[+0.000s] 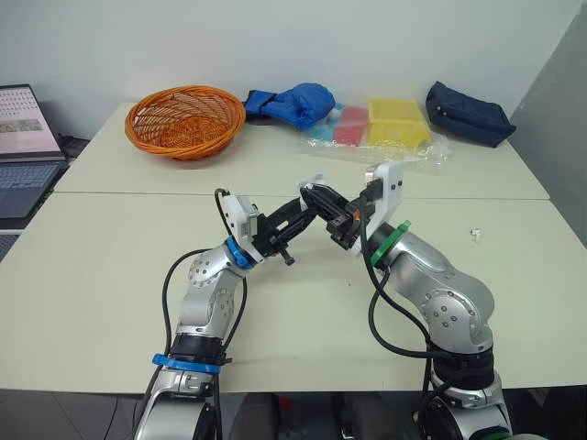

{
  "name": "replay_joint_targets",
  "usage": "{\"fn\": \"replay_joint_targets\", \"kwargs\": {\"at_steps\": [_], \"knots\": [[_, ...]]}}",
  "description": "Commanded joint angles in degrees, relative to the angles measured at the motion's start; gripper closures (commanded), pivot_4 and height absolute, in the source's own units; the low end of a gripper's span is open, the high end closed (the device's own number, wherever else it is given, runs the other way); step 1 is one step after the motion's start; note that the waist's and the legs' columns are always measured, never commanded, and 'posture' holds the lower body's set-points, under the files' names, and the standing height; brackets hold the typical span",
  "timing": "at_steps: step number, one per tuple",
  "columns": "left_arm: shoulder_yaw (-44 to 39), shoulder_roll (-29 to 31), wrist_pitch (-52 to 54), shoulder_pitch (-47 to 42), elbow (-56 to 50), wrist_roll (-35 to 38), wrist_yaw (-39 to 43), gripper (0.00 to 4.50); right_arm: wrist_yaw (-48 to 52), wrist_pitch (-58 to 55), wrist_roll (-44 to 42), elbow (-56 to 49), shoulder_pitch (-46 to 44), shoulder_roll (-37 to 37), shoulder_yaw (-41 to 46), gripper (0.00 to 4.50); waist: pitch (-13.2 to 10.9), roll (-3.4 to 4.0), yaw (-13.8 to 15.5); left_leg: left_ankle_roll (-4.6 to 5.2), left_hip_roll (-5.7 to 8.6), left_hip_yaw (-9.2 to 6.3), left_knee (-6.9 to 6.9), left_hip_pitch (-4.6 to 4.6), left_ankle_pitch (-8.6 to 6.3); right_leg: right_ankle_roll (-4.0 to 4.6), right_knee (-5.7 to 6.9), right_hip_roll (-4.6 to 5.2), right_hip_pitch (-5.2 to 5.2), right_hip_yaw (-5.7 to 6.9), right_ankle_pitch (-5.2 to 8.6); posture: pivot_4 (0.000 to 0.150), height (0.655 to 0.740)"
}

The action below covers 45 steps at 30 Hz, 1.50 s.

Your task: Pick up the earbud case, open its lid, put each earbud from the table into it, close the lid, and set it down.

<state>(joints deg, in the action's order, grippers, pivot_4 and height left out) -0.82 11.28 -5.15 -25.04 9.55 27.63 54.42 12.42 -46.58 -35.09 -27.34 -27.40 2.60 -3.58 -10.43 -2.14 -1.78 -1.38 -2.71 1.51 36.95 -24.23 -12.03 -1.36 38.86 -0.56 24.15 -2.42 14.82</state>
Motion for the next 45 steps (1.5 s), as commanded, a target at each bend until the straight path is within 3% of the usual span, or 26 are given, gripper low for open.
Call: {"fn": "replay_joint_targets", "kwargs": {"at_steps": [1, 4, 11, 26, 31, 36, 41, 45], "knots": [[-0.1, 0.0, -0.5, -0.6, -3.1, 0.3, -0.2, 3.74, 0.2, 0.9, 0.2, -1.3, -0.1, 0.4, -0.7, 4.09, 0.0, 0.00, 0.0, 0.00, 0.00, 0.00, 0.00, 0.00, 0.00, 0.00, 0.00, 0.00, 0.00, 0.00, 0.00, 0.150, 0.7400], [0.0, 0.1, 0.0, -0.4, -3.8, 0.4, -0.3, 3.74, 0.2, 0.8, 0.1, -0.7, -0.1, 0.4, -0.6, 4.09, 0.0, 0.00, 0.0, 0.00, 0.00, 0.00, 0.00, 0.00, 0.00, 0.00, 0.00, 0.00, 0.00, 0.00, 0.00, 0.150, 0.7400], [0.0, 0.1, 0.9, -0.6, -4.6, 0.7, -0.6, 3.74, -0.2, 1.6, 0.9, 0.0, -0.8, 0.9, -0.4, 1.68, 0.0, 0.00, 0.0, 0.00, 0.00, -0.01, 0.00, 0.00, 0.00, 0.00, -0.01, 0.00, 0.00, 0.00, 0.00, 0.150, 0.7400], [-0.1, 0.3, 2.1, 0.1, -5.1, 0.8, -1.0, 3.74, 0.9, 4.7, -0.3, -0.5, -3.5, 1.8, 2.8, 1.68, 0.0, 0.00, 0.0, 0.00, 0.00, 0.01, -0.01, -0.01, 0.00, 0.00, -0.02, 0.00, 0.01, 0.00, 0.00, 0.150, 0.7400], [-1.0, 1.4, 1.9, -0.3, -4.2, 0.8, -1.0, 3.74, 0.9, 2.5, -3.9, -4.6, -7.3, 6.1, 7.3, 1.68, 0.0, 0.00, 0.0, 0.00, 0.00, 0.00, -0.01, -0.02, 0.00, 0.00, -0.03, 0.00, 0.01, 0.00, 0.00, 0.150, 0.7400], [-2.7, 3.4, 2.1, 0.8, -3.9, 1.6, -0.4, 3.74, 6.3, -2.6, -7.7, -7.9, -2.5, 20.3, 13.5, 1.68, 0.0, 0.00, 0.2, 0.00, 0.00, -0.01, -0.04, -0.09, 0.00, -0.01, -0.21, 0.07, 0.00, 0.03, 0.00, 0.150, 0.7400], [-3.0, 3.9, 2.1, 2.6, -5.5, 2.0, 0.1, 3.74, 14.6, -3.1, -7.0, -7.2, 9.2, 31.6, 13.8, 1.68, 0.0, 0.00, 0.2, 0.01, 0.02, 0.04, -0.14, -0.12, -0.01, -0.02, -0.33, 0.14, -0.01, -0.02, 0.01, 0.150, 0.7400], [-3.4, 4.6, 3.1, 4.4, -8.1, 2.4, -0.4, 3.74, 27.8, 1.1, -4.9, -8.5, 18.4, 41.9, 10.9, 1.68, 0.0, 0.01, 0.1, 0.01, 0.03, 0.02, -0.11, -0.10, -0.01, -0.02, -0.32, 0.11, -0.02, -0.02, 0.01, 0.150, 0.7400]]}}
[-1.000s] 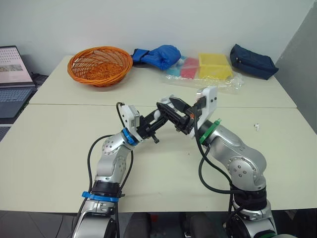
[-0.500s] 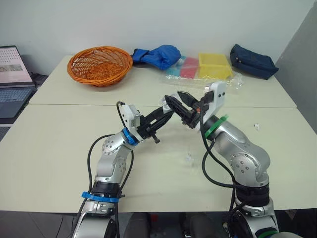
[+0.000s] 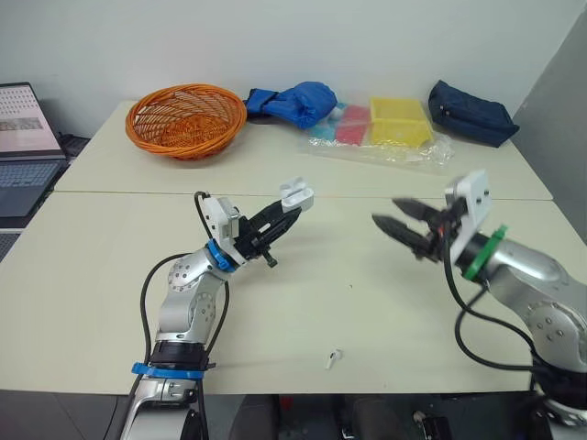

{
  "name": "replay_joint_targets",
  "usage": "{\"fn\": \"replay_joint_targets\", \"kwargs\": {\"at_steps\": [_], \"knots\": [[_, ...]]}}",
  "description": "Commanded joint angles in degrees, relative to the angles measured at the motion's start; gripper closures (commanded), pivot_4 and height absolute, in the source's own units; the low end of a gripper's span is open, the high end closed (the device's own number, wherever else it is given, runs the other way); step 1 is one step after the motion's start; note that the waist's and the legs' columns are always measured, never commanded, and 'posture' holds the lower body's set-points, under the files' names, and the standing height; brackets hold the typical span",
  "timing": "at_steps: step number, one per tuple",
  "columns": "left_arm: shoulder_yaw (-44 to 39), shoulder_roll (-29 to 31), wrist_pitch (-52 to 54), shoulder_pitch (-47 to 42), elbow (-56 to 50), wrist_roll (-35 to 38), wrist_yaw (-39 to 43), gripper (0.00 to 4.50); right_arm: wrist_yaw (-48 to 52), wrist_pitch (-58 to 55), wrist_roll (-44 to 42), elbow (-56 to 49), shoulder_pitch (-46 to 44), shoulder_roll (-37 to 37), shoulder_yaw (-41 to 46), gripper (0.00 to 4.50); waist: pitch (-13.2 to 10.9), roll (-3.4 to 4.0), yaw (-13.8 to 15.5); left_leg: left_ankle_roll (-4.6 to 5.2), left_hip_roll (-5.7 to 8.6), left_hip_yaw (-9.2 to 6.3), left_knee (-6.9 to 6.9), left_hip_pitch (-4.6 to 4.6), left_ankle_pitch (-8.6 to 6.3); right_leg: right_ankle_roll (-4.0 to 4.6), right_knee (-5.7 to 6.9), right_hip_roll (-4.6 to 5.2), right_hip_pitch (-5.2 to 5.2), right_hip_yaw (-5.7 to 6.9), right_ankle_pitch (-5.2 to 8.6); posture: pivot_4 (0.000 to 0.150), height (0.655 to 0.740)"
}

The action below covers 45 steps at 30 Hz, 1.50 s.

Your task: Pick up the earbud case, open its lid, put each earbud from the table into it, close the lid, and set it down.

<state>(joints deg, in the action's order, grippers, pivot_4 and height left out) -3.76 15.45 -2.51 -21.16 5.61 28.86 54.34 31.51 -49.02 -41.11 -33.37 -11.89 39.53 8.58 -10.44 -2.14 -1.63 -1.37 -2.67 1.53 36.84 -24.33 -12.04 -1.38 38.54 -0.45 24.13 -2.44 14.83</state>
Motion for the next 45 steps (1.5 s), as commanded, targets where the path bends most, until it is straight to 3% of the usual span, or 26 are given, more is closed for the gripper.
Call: {"fn": "replay_joint_targets", "kwargs": {"at_steps": [1, 8, 12, 15, 21, 33, 36, 42, 45], "knots": [[-0.5, 0.5, 0.7, 0.9, -4.6, 1.2, -0.4, 3.74, 10.7, 4.4, 1.4, -2.5, 4.0, 6.5, -1.8, 1.68, 0.0, 0.00, -0.2, 0.00, 0.01, 0.02, 0.01, 0.02, 0.00, 0.00, 0.02, -0.01, 0.00, 0.01, 0.00, 0.150, 0.7400], [-1.0, 2.0, 3.1, 4.6, -10.0, 2.0, -1.3, 3.74, 22.3, 11.1, 5.9, -1.5, 6.4, 12.1, -9.9, 1.68, 0.0, 0.00, -0.2, 0.00, -0.03, 0.05, 0.04, 0.30, 0.00, 0.01, 0.17, -0.07, -0.09, -0.03, -0.01, 0.150, 0.7400], [-0.8, 4.1, 5.1, 7.7, -14.2, 3.4, 0.7, 3.74, 34.0, 31.3, 21.7, 5.0, 3.0, 13.1, -24.2, 1.68, 0.0, -0.03, -0.4, -0.01, -0.03, 0.12, 0.01, 0.29, -0.01, 0.01, 0.04, -0.06, -0.09, -0.05, -0.01, 0.150, 0.7400], [-0.9, 5.2, 5.9, 8.7, -15.3, 3.9, 1.1, 3.74, 38.4, 36.6, 24.7, 10.8, -0.4, 10.4, -28.8, 1.68, 0.0, -0.02, -0.2, -0.02, -0.03, 0.15, 0.00, 0.32, -0.01, 0.01, 0.04, -0.06, -0.08, -0.08, -0.01, 0.150, 0.7400], [-1.2, 5.8, 6.9, 10.1, -17.6, 4.3, 0.1, 3.74, 41.6, 43.5, 29.6, 16.4, -2.5, 5.7, -33.9, 1.68, 0.0, -0.03, 0.0, -0.02, -0.02, 0.12, 0.02, 0.30, -0.01, 0.02, 0.07, -0.04, -0.10, -0.03, -0.01, 0.150, 0.7400], [-1.3, 6.2, 8.0, 11.1, -19.6, 4.5, -0.9, 3.74, 42.7, 45.9, 34.9, 24.5, -4.9, -0.1, -37.3, 1.68, 0.0, -0.03, 0.0, -0.02, -0.03, 0.13, 0.07, 0.41, 0.00, 0.04, 0.28, -0.05, -0.11, -0.07, -0.01, 0.150, 0.7400], [-1.1, 5.9, 7.6, 10.3, -18.5, 4.1, -1.2, 3.74, 44.6, 47.1, 35.1, 26.2, -5.2, 0.7, -37.2, 2.22, 0.0, -0.03, 0.0, -0.02, -0.03, 0.13, 0.10, 0.43, 0.00, 0.04, 0.29, -0.05, -0.13, -0.07, -0.01, 0.150, 0.7400], [-0.4, 4.5, 6.7, 9.6, -17.5, 3.3, -2.1, 3.74, 45.4, 45.9, 34.1, 26.9, -5.6, 0.6, -35.9, 4.33, 0.0, -0.04, 0.0, -0.02, -0.01, 0.14, 0.13, 0.48, 0.00, 0.03, 0.30, -0.04, -0.21, -0.08, -0.02, 0.150, 0.7400], [-0.2, 4.2, 6.7, 9.5, -17.3, 3.2, -2.2, 3.74, 44.7, 44.9, 33.5, 26.2, -5.3, 0.4, -35.0, 4.47, 0.0, -0.04, 0.0, -0.02, -0.02, 0.12, 0.13, 0.54, 0.00, 0.03, 0.30, -0.04, -0.26, -0.07, -0.02, 0.150, 0.7400]]}}
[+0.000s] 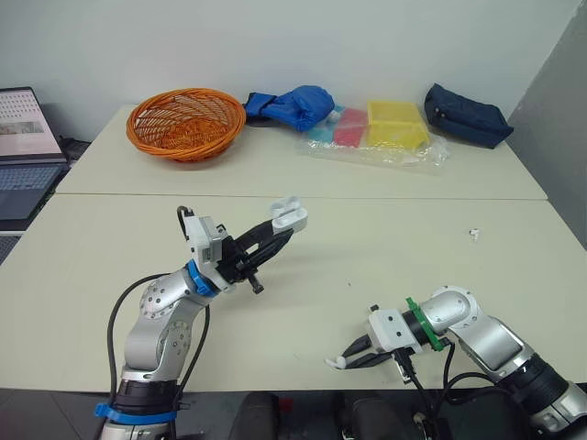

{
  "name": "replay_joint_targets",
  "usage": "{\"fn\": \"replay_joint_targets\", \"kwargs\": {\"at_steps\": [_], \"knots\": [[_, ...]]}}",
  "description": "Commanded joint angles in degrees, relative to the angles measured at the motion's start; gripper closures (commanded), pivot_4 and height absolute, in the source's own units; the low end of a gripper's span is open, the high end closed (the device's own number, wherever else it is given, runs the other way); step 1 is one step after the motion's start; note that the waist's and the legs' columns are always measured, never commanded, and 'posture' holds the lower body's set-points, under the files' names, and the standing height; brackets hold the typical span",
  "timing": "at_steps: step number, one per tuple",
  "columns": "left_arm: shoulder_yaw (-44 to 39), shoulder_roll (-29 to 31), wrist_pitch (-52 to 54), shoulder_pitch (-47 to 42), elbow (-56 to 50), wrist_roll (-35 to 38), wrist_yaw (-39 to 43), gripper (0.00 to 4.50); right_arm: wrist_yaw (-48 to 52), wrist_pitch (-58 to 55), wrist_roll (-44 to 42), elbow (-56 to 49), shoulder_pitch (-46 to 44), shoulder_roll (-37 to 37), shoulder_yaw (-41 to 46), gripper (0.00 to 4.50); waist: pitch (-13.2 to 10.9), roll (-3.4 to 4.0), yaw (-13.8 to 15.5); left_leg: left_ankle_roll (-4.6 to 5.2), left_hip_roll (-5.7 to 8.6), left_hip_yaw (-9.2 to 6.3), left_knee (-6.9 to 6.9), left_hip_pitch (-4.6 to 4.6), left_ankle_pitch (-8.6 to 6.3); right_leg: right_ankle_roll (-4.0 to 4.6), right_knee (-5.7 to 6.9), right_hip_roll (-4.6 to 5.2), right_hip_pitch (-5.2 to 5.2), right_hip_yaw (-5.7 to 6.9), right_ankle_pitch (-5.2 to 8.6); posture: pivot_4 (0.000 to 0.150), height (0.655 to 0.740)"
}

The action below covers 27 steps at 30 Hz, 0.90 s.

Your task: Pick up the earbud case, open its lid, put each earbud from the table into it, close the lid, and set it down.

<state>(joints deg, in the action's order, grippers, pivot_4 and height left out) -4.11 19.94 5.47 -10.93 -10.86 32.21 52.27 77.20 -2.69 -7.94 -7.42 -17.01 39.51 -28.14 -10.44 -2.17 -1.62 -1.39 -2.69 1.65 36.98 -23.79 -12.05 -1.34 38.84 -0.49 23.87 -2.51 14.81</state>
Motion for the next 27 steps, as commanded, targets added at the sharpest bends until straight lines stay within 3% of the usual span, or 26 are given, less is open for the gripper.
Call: {"fn": "replay_joint_targets", "kwargs": {"at_steps": [1, 17, 20, 27], "knots": [[0.2, -0.3, -1.3, -0.9, -0.6, -0.1, -0.2, 3.74, -1.3, -2.1, -0.2, -0.3, 0.2, 0.7, 2.4, 4.47, 0.0, 0.00, 0.0, 0.00, 0.00, -0.01, 0.00, 0.00, 0.00, 0.00, 0.01, 0.00, 0.00, 0.01, 0.00, 0.150, 0.7400], [0.8, -1.1, -2.2, -2.4, 2.3, -0.4, 0.4, 3.74, -5.0, -7.9, -7.0, -9.1, 7.6, 5.8, 14.1, 4.47, 0.0, 0.00, 0.1, 0.00, 0.02, -0.03, 0.00, 0.00, 0.00, 0.00, -0.01, 0.00, -0.03, 0.03, 0.01, 0.150, 0.7400], [0.8, -0.8, -1.6, -1.6, 1.3, -0.2, 0.2, 3.74, -1.8, -8.5, -8.2, -12.3, 7.7, 6.3, 11.5, 3.92, 0.0, 0.00, 0.0, 0.00, 0.01, -0.03, -0.02, 0.00, 0.00, 0.00, -0.01, -0.02, -0.03, 0.03, 0.01, 0.150, 0.7400], [0.9, -0.5, -0.4, -0.8, -0.4, 0.3, -0.3, 3.74, 3.1, -4.4, -5.5, -9.2, 3.7, 2.8, 4.0, 1.41, 0.0, 0.00, 0.0, 0.00, 0.01, -0.02, 0.01, 0.01, 0.00, 0.00, -0.02, -0.01, -0.04, 0.02, 0.01, 0.150, 0.7400]]}}
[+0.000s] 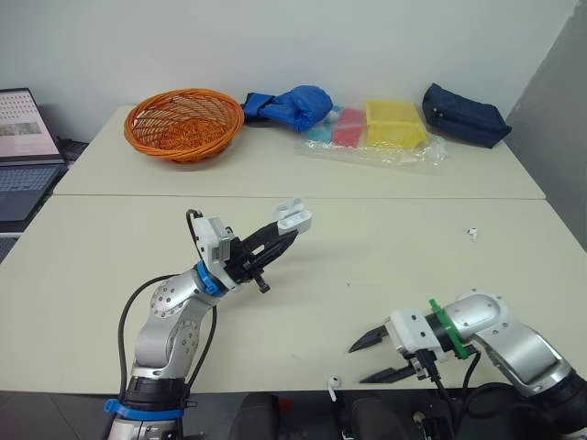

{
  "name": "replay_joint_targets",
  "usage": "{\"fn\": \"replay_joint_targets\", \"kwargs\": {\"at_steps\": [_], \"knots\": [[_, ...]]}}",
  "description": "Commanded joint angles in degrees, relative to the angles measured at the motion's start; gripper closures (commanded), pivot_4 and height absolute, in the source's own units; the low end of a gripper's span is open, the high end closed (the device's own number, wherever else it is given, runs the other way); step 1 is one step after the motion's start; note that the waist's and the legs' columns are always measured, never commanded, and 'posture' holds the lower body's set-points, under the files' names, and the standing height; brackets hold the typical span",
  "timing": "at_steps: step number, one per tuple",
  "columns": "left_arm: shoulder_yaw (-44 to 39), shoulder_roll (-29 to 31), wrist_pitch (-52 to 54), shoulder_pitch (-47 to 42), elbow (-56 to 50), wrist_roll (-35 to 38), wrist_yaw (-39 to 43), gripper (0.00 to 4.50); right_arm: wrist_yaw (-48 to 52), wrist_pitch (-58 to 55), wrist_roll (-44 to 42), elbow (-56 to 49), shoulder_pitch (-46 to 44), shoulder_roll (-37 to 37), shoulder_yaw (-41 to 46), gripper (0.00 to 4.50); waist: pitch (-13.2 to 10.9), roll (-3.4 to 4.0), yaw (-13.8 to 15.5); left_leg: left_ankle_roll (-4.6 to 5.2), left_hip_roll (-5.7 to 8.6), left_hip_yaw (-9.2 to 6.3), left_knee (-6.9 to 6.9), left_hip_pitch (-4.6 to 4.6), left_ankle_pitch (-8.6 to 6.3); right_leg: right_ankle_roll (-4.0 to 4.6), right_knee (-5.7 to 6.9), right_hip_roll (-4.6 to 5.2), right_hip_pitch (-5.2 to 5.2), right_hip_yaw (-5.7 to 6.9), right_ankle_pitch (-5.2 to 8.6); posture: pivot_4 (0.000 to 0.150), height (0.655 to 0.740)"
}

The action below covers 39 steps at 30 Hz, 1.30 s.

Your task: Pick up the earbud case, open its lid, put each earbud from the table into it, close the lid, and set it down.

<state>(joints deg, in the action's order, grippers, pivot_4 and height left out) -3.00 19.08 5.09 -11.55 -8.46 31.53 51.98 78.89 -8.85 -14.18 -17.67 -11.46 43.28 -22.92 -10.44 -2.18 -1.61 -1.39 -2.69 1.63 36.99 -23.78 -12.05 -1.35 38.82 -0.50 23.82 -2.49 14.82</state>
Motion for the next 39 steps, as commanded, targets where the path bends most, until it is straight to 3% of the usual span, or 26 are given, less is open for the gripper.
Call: {"fn": "replay_joint_targets", "kwargs": {"at_steps": [1, 4, 26, 29, 34, 39], "knots": [[-0.2, 0.5, 0.1, -0.1, -3.1, 1.0, 0.0, 3.74, 1.4, 1.7, 0.8, 1.4, -2.3, -1.3, -1.6, 1.03, 0.0, 0.00, 0.0, 0.00, 0.00, 0.00, 0.00, 0.01, 0.00, 0.00, 0.01, 0.01, 0.00, 0.00, 0.00, 0.150, 0.7400], [-0.7, 0.9, 0.9, 0.4, -3.9, 1.1, -0.4, 3.74, 2.0, -0.2, 0.8, 3.1, -5.1, -3.4, -3.5, 0.01, 0.0, 0.00, 0.0, 0.00, 0.01, 0.01, 0.02, 0.00, 0.00, 0.00, 0.01, 0.02, -0.01, -0.01, 0.00, 0.150, 0.7400], [-0.9, 1.6, 2.7, 2.4, -6.8, 1.6, -1.4, 3.74, 2.6, -1.4, 2.5, 7.4, -7.8, -8.1, -7.2, 0.01, 0.0, 0.00, 0.0, 0.00, 0.00, -0.03, -0.02, 0.01, 0.00, 0.06, 0.05, 0.01, 0.01, 0.03, 0.03, 0.150, 0.7400], [-1.0, 1.6, 2.8, 2.5, -7.0, 1.6, -1.4, 3.74, 2.7, -1.0, 2.5, 7.8, -8.0, -8.0, -7.2, 0.62, 0.0, 0.00, 0.0, 0.00, 0.00, -0.03, -0.02, 0.01, 0.00, 0.06, 0.05, 0.01, 0.01, 0.03, 0.03, 0.150, 0.7400], [-1.0, 1.7, 3.0, 2.8, -7.2, 1.7, -1.4, 3.74, 2.8, -0.3, 3.0, 7.7, -7.8, -7.6, -7.3, 2.39, 0.0, 0.00, 0.0, 0.00, 0.00, -0.03, -0.01, 0.02, 0.00, 0.06, 0.06, 0.01, 0.00, 0.03, 0.03, 0.150, 0.7400], [-0.9, 1.8, 2.8, 2.6, -6.9, 1.8, -1.4, 3.74, 3.0, -0.1, 3.3, 7.9, -7.8, -7.5, -7.3, 2.39, 0.0, 0.00, 0.0, 0.00, 0.00, -0.03, -0.02, 0.02, 0.00, 0.06, 0.05, 0.01, 0.01, 0.04, 0.03, 0.150, 0.7400]]}}
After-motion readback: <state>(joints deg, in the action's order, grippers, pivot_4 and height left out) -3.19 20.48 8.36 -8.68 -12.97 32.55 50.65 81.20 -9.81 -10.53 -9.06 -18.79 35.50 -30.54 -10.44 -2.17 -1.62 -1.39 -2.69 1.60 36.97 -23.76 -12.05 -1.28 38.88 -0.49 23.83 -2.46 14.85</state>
